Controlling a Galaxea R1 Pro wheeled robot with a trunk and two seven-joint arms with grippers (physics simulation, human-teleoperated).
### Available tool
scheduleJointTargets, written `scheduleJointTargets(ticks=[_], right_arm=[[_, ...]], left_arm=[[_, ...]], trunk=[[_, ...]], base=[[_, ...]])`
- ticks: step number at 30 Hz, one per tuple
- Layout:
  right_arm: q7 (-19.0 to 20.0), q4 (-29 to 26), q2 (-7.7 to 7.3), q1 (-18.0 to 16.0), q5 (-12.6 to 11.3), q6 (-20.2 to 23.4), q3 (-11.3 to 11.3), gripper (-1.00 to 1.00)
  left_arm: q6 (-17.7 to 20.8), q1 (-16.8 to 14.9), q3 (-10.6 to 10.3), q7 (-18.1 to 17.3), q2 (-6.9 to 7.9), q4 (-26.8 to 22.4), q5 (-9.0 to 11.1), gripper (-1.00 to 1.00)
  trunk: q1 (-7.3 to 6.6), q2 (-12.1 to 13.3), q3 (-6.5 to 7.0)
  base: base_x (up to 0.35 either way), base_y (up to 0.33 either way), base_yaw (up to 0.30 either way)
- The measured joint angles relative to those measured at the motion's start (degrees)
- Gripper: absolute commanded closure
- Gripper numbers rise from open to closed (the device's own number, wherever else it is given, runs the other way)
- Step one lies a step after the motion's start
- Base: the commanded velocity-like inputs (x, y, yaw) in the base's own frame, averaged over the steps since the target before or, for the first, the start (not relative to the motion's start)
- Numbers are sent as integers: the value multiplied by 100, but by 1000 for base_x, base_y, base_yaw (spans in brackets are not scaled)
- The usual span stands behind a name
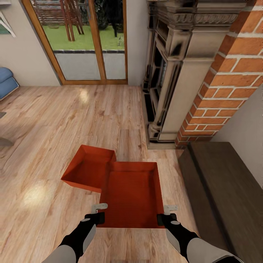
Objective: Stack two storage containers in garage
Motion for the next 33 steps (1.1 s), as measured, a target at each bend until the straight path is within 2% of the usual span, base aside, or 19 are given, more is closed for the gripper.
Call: scheduleJointTargets(ticks=[33], right_arm=[[17, -3, -13, 2, 5, 5, -6, 100]], left_arm=[[0, 1, -9, 20, -11, 3, 11, 100]], trunk=[[-725, 1324, 593]], base=[[0, 0, 0]])
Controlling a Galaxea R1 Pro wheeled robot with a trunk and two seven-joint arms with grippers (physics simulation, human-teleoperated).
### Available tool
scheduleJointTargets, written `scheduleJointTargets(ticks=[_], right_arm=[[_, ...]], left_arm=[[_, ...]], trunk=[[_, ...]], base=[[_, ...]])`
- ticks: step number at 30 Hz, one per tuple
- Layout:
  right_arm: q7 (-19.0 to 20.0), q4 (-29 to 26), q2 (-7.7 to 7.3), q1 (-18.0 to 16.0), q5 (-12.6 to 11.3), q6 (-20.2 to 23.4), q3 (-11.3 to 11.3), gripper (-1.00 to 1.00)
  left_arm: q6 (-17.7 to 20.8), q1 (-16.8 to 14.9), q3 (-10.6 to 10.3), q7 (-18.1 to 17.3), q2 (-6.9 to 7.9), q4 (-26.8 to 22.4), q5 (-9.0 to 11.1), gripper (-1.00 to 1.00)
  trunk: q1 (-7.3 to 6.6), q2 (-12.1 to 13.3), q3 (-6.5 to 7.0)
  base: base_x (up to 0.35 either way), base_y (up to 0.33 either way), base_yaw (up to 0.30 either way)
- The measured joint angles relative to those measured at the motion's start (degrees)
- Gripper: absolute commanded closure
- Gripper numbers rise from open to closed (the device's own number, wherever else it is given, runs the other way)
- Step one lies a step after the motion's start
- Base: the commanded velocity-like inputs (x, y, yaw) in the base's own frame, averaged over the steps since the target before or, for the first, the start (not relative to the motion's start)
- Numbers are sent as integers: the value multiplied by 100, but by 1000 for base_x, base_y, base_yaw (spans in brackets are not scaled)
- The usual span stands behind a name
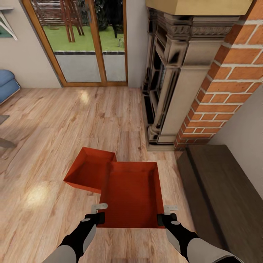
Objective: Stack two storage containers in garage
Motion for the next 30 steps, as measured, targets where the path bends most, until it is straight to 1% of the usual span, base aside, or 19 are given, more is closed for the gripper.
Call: scheduleJointTargets(ticks=[21, 30], right_arm=[[-10, 2, 7, -2, -7, -4, 7, 100], [-8, -12, 6, -2, 33, 37, -11, 100]], left_arm=[[0, 0, 3, -10, 6, -2, -3, 100], [1, 1, 4, -6, 8, 12, 17, 100]], trunk=[[-461, 843, 377], [-659, 1204, 539]], base=[[0, 0, 0], [0, 0, 0]])
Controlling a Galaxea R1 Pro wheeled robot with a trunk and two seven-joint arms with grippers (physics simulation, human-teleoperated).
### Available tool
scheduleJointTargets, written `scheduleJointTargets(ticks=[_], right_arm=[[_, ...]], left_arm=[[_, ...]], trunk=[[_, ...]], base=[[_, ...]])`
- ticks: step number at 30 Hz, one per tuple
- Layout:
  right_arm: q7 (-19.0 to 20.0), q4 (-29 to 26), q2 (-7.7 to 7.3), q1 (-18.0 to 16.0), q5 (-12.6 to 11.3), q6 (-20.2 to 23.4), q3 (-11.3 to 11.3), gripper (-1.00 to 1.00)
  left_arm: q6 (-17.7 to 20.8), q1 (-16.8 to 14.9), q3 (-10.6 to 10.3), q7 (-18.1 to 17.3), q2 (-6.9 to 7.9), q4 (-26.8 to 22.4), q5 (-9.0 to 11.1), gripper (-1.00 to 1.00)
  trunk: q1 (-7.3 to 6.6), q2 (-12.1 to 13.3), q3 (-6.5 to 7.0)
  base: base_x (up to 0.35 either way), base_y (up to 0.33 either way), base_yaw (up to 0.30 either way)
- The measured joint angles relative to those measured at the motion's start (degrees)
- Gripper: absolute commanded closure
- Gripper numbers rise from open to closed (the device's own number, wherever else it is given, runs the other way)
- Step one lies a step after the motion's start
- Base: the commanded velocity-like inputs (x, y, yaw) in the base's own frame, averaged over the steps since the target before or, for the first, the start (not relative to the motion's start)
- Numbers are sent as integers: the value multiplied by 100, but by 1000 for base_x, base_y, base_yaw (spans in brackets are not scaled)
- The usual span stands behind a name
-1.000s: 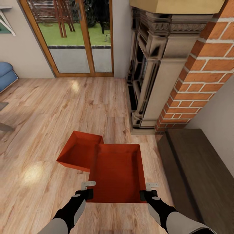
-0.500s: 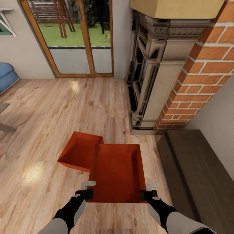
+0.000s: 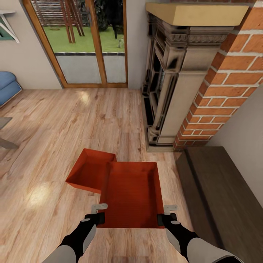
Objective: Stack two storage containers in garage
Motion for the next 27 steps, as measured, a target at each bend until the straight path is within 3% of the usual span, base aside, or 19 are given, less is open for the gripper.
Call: scheduleJointTargets(ticks=[27], right_arm=[[-7, 11, 7, 1, -25, -40, 5, 100]], left_arm=[[-1, 0, -5, -9, 5, -18, -13, 100]], trunk=[[-594, 1084, 485]], base=[[0, 0, 0]])
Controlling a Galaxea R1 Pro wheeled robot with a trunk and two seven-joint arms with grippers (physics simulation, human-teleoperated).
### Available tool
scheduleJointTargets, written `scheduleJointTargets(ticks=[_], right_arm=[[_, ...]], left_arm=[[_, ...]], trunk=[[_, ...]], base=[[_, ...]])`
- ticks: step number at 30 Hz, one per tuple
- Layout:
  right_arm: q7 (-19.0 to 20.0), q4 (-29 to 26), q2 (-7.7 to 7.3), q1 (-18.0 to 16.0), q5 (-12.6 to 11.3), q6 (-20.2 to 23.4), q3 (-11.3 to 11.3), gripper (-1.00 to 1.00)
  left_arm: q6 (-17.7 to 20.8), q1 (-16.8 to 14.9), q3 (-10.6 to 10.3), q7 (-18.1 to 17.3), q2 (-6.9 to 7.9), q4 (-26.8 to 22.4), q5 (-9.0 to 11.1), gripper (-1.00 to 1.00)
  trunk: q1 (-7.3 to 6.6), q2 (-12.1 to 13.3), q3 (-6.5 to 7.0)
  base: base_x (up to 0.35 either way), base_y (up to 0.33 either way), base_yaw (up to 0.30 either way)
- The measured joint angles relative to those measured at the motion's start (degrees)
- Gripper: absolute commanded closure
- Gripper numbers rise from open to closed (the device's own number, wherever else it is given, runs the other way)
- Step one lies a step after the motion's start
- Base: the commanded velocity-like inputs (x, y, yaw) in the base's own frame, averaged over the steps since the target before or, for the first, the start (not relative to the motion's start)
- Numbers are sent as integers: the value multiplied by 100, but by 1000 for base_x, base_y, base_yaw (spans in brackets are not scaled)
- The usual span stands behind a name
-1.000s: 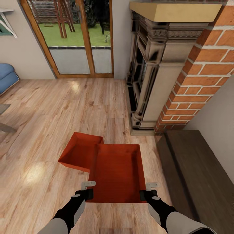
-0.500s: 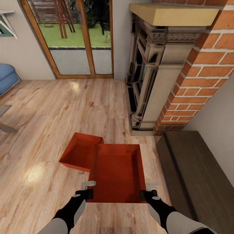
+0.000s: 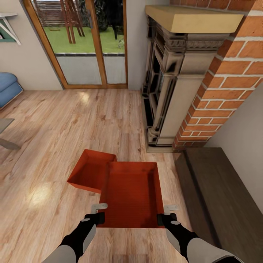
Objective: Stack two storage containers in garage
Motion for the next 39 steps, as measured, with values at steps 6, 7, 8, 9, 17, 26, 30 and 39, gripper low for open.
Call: scheduleJointTargets(ticks=[6, 7, 8, 9, 17, 26, 30, 39], right_arm=[[6, -4, -6, 0, 8, 17, 0, 100], [6, -4, -7, -1, 6, 17, 2, 100], [6, -4, -7, -1, 5, 18, 3, 100], [6, -2, -7, -1, 2, 15, 5, 100], [9, 2, -9, 1, -9, 2, 7, 100], [10, 2, -8, 2, 0, 1, -2, 100], [7, 0, -6, 2, 0, 2, -2, 100], [-4, -3, 4, -1, 14, 10, -8, 100]], left_arm=[[0, 0, 2, 7, -5, 9, 5, 100], [0, 0, 3, 7, -6, 9, 4, 100], [0, 0, 4, 7, -6, 10, 4, 100], [0, 0, 4, 8, -7, 9, 2, 100], [-1, 0, 1, 10, -9, 6, -3, 100], [-1, 0, 1, 9, -8, 5, -3, 100], [0, 0, -1, 8, -6, 3, -1, 100], [0, 1, 2, -5, 4, 3, 3, 100]], trunk=[[-132, 241, 108], [-154, 281, 126], [-176, 321, 144], [-198, 361, 162], [-374, 683, 306], [-572, 1045, 468], [-660, 1205, 540], [-858, 1567, 702]], base=[[0, 0, 0], [0, 0, 0], [0, 0, 0], [0, 0, 0], [0, 0, 0], [0, 0, 0], [0, 0, 0], [0, 0, 0]])
